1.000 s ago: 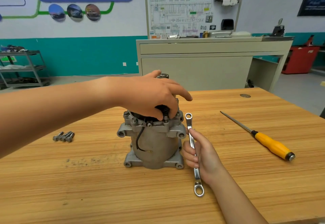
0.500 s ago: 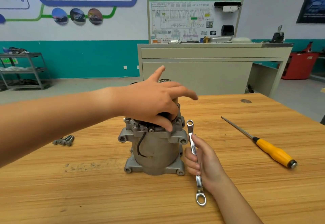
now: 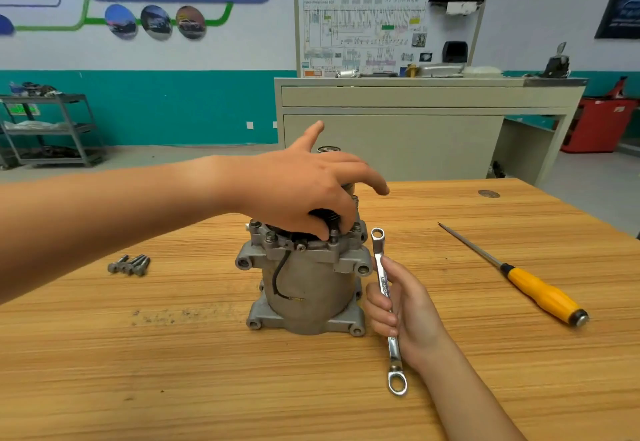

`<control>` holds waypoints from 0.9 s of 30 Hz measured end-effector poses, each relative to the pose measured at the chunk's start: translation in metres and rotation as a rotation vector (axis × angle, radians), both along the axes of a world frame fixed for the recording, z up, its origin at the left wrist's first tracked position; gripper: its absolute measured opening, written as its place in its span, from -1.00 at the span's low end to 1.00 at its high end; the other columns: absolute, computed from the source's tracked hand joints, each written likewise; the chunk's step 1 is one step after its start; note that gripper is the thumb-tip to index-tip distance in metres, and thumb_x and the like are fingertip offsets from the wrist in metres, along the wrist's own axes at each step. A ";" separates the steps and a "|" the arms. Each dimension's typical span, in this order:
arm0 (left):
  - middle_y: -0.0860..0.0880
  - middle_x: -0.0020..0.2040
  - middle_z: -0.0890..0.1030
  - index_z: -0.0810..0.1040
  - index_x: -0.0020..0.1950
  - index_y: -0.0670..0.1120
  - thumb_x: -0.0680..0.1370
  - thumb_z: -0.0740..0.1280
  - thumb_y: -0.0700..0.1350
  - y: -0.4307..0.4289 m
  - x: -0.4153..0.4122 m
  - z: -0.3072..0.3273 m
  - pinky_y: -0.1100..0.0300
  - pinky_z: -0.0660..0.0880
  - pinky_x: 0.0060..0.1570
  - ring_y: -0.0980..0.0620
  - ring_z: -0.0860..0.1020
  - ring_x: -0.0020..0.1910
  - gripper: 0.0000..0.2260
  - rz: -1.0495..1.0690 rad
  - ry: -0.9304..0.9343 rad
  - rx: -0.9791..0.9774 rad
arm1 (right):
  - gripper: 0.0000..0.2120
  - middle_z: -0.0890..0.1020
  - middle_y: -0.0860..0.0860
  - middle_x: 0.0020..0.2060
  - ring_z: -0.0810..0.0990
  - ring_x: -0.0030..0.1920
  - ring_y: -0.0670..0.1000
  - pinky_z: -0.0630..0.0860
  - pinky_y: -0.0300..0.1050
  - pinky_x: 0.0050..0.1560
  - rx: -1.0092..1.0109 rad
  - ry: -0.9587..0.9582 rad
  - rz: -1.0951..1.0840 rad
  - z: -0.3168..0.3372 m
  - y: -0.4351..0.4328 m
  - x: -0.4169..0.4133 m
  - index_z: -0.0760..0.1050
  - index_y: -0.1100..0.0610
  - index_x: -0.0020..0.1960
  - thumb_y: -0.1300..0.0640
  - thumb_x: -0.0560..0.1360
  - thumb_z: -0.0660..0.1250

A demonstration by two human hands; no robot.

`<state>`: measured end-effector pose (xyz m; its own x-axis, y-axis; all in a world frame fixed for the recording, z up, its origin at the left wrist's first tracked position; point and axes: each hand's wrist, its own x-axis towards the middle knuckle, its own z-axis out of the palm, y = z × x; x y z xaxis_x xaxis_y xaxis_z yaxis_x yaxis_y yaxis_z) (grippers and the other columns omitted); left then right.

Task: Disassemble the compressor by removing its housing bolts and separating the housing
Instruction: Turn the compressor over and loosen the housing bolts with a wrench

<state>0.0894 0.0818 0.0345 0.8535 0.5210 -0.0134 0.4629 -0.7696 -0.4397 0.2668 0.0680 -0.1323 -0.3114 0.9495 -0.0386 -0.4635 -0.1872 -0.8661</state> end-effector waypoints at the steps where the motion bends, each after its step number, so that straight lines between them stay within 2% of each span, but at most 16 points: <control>1: 0.11 0.48 0.17 0.60 0.02 0.07 0.51 0.31 0.05 0.001 0.001 0.001 -0.40 -0.23 0.29 0.16 0.03 0.44 -0.85 0.003 -0.001 0.000 | -0.72 0.21 -0.03 -0.56 0.15 -0.63 -0.13 0.09 -0.38 -0.66 -0.002 0.001 0.002 0.000 0.000 0.000 0.53 0.06 -0.08 -0.08 0.33 0.26; 4: 0.12 0.49 0.16 0.62 0.02 0.07 0.49 0.30 0.15 0.002 0.001 0.002 -0.38 -0.22 0.30 0.18 0.03 0.44 -0.77 0.032 -0.039 -0.021 | -0.74 0.20 -0.03 -0.55 0.14 -0.62 -0.13 0.09 -0.37 -0.66 0.002 -0.008 0.002 0.001 -0.001 0.001 0.52 0.06 -0.09 -0.08 0.34 0.25; 6: 0.13 0.51 0.09 0.59 0.08 0.09 0.48 0.35 0.10 0.002 0.000 0.002 -0.39 -0.21 0.30 0.21 0.02 0.42 -0.78 0.056 -0.052 -0.061 | -0.76 0.19 -0.03 -0.55 0.14 -0.62 -0.13 0.10 -0.37 -0.66 0.011 -0.018 -0.003 0.001 -0.002 0.001 0.52 0.05 -0.12 -0.08 0.34 0.25; 9: 0.16 0.50 0.14 0.62 -0.02 0.05 0.48 0.38 0.03 0.003 0.000 0.003 -0.41 -0.18 0.30 0.23 0.04 0.42 -0.87 0.054 -0.087 -0.119 | -0.78 0.19 -0.03 -0.55 0.14 -0.62 -0.13 0.10 -0.38 -0.66 0.014 -0.014 -0.003 0.002 -0.002 0.001 0.52 0.04 -0.15 -0.08 0.34 0.25; 13: 0.15 0.48 0.17 0.61 -0.08 0.04 0.47 0.28 0.17 0.002 0.004 0.004 -0.38 -0.20 0.31 0.21 0.04 0.44 -0.76 0.084 -0.070 -0.085 | -0.78 0.19 -0.03 -0.55 0.13 -0.62 -0.13 0.10 -0.38 -0.66 0.015 -0.029 -0.001 0.002 -0.002 0.000 0.51 0.03 -0.16 -0.08 0.35 0.24; 16: 0.15 0.50 0.09 0.60 0.02 0.09 0.47 0.39 0.04 0.004 0.004 0.007 -0.38 -0.18 0.31 0.21 0.01 0.45 -0.85 0.118 -0.063 -0.172 | -0.77 0.19 -0.03 -0.55 0.14 -0.62 -0.13 0.10 -0.37 -0.66 0.012 -0.031 0.004 0.002 -0.003 0.001 0.52 0.04 -0.14 -0.09 0.34 0.24; 18: 0.16 0.48 0.15 0.60 -0.04 0.07 0.48 0.38 0.00 0.006 0.005 0.008 -0.38 -0.15 0.33 0.21 0.04 0.44 -0.91 0.132 -0.055 -0.200 | -0.78 0.19 -0.03 -0.55 0.14 -0.62 -0.13 0.10 -0.37 -0.66 0.012 -0.027 0.009 0.002 -0.003 0.002 0.52 0.03 -0.14 -0.09 0.34 0.25; 20: 0.16 0.45 0.22 0.58 -0.13 0.06 0.48 0.34 0.09 0.007 0.007 0.007 -0.36 -0.16 0.35 0.17 0.09 0.43 -0.86 0.143 -0.041 -0.180 | -0.77 0.19 -0.03 -0.55 0.14 -0.62 -0.13 0.10 -0.38 -0.66 0.014 -0.025 0.011 0.002 -0.003 0.001 0.52 0.03 -0.14 -0.09 0.34 0.25; 22: 0.16 0.45 0.22 0.59 -0.13 0.06 0.46 0.31 0.16 0.007 0.008 0.006 -0.35 -0.16 0.34 0.17 0.11 0.44 -0.80 0.131 -0.046 -0.163 | -0.77 0.19 -0.03 -0.55 0.14 -0.62 -0.13 0.10 -0.38 -0.66 0.012 -0.025 0.010 0.002 -0.002 0.001 0.52 0.03 -0.15 -0.09 0.33 0.26; 25: 0.17 0.50 0.11 0.61 0.03 0.12 0.45 0.40 0.05 0.007 0.006 0.008 -0.37 -0.13 0.32 0.21 0.04 0.44 -0.83 0.114 -0.057 -0.222 | -0.78 0.19 -0.03 -0.55 0.14 -0.62 -0.13 0.10 -0.37 -0.66 0.016 -0.029 0.010 0.003 -0.002 0.001 0.51 0.03 -0.16 -0.09 0.34 0.26; 27: 0.18 0.50 0.12 0.62 0.02 0.11 0.46 0.41 -0.03 0.008 0.005 0.008 -0.39 -0.11 0.32 0.20 0.03 0.45 -0.85 0.107 -0.035 -0.217 | -0.78 0.19 -0.04 -0.56 0.15 -0.62 -0.13 0.11 -0.36 -0.67 0.016 -0.029 0.010 0.002 -0.002 0.001 0.50 0.04 -0.15 -0.09 0.34 0.26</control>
